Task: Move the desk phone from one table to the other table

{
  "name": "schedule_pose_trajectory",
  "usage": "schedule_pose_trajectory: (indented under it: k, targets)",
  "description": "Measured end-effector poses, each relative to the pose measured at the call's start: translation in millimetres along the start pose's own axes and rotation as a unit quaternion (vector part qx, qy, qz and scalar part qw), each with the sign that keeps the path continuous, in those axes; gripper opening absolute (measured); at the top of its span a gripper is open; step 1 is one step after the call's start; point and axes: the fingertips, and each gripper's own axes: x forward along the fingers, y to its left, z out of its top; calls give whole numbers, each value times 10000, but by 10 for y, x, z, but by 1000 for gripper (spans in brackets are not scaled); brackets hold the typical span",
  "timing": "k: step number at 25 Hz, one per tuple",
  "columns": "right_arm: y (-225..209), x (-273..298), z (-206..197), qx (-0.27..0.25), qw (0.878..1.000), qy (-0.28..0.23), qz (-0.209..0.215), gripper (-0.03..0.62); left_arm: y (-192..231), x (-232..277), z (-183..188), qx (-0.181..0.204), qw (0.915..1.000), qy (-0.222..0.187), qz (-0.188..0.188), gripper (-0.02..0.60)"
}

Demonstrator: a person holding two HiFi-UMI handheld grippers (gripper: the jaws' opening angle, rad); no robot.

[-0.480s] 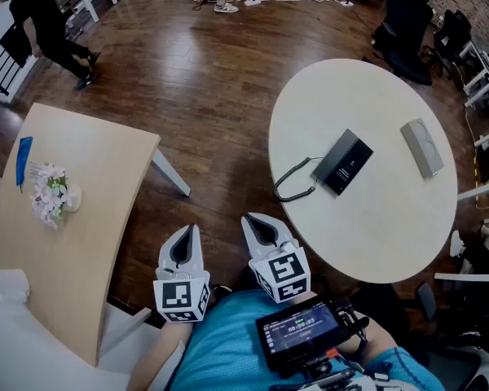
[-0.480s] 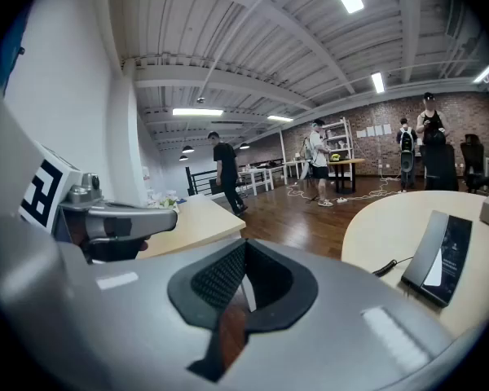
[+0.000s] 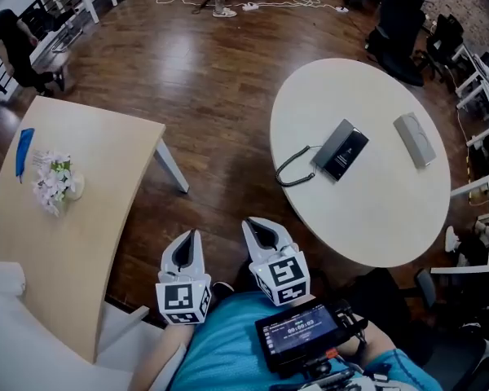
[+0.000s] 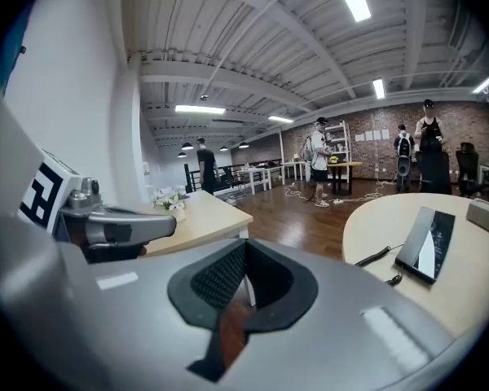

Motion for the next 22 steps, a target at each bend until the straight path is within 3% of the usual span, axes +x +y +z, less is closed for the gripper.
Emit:
schedule_pose_trajectory:
  k: [5, 13, 22]
  targets:
    - [-287, -78, 43, 221, 9988, -90, -428, -8, -144, 195, 157, 141, 9994, -48, -309, 14]
    - [-1070, -14, 304, 561, 9922, -431, -1025, -8, -480, 951, 576, 524, 9950, -131, -835, 14]
    - [-1956, 50, 357, 731, 9869, -481, -1354, -8, -976, 1858, 813, 723, 9899, -69, -1214, 14]
